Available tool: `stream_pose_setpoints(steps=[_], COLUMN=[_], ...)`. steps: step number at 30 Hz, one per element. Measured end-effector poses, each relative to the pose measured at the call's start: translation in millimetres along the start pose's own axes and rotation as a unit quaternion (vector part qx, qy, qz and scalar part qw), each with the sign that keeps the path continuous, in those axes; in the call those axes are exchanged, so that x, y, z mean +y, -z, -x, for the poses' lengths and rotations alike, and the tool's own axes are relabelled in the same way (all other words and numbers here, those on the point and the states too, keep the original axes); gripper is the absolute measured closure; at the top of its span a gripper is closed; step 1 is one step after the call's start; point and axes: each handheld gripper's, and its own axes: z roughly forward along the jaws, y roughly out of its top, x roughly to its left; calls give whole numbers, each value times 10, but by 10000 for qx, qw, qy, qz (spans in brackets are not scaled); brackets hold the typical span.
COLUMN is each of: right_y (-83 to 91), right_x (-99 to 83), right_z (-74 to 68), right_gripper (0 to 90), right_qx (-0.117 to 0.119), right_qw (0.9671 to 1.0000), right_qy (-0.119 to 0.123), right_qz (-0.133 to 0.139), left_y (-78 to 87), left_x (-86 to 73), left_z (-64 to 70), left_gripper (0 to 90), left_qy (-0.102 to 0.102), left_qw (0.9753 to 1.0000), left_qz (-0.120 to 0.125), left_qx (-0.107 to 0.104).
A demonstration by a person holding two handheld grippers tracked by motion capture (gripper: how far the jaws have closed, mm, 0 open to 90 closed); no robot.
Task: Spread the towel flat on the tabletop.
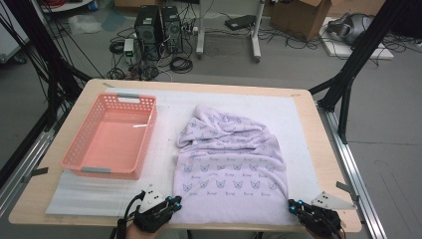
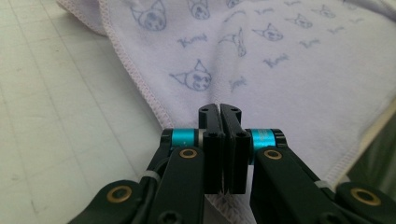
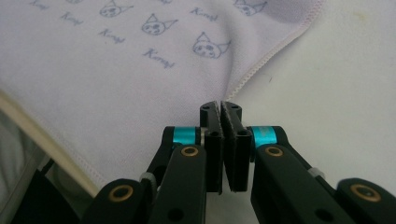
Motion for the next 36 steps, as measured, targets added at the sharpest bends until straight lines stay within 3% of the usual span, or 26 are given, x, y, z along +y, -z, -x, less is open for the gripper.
stream_pose_setpoints(steps=[8,9,11,12,13,16,19,22,23,25,26,31,36], right_y=[110,110,97,97,73,18,-29,-42,-38,-30,-31,-26,113], right_x=[-37,-37,-23,-23,-7,6,6,4,0,-4,-7,-5,-84], right_z=[-25,-25,-29,-29,-40,-76,-103,-123,-118,-96,-92,-98,-112], right_gripper=[868,868,683,683,628,608,608,642,677,805,825,871,877], right_qx=[155,155,159,159,115,-9,-95,-202,-213,-142,-68,3,266], right_qw=[9999,9999,9996,9996,9995,9998,9999,9998,9997,9998,9999,10000,9996], right_qy=[-55,-55,-187,-187,-238,-150,-40,59,68,96,76,84,-5], right_qz=[6,6,99,99,165,112,14,15,10,26,26,17,-83], left_y=[151,151,144,138,107,51,-18,-59,-63,-64,-62,-18,184], left_x=[-95,-95,-72,-62,-51,-47,-48,-52,-69,-75,-80,-89,-175], left_z=[91,91,77,66,38,12,-11,7,28,24,20,68,166], left_gripper=[850,765,593,593,527,475,488,571,632,751,825,860,862], left_qy=[24,24,98,130,151,153,122,-33,-218,-219,-203,-118,-94], left_qw=[9999,9999,9997,9996,9994,9996,9996,9997,9994,9994,9994,9998,9997], left_qz=[68,68,177,241,292,239,231,235,257,264,264,174,95], left_qx=[-156,-156,-127,-99,-81,-51,-87,-60,72,62,48,23,-180])
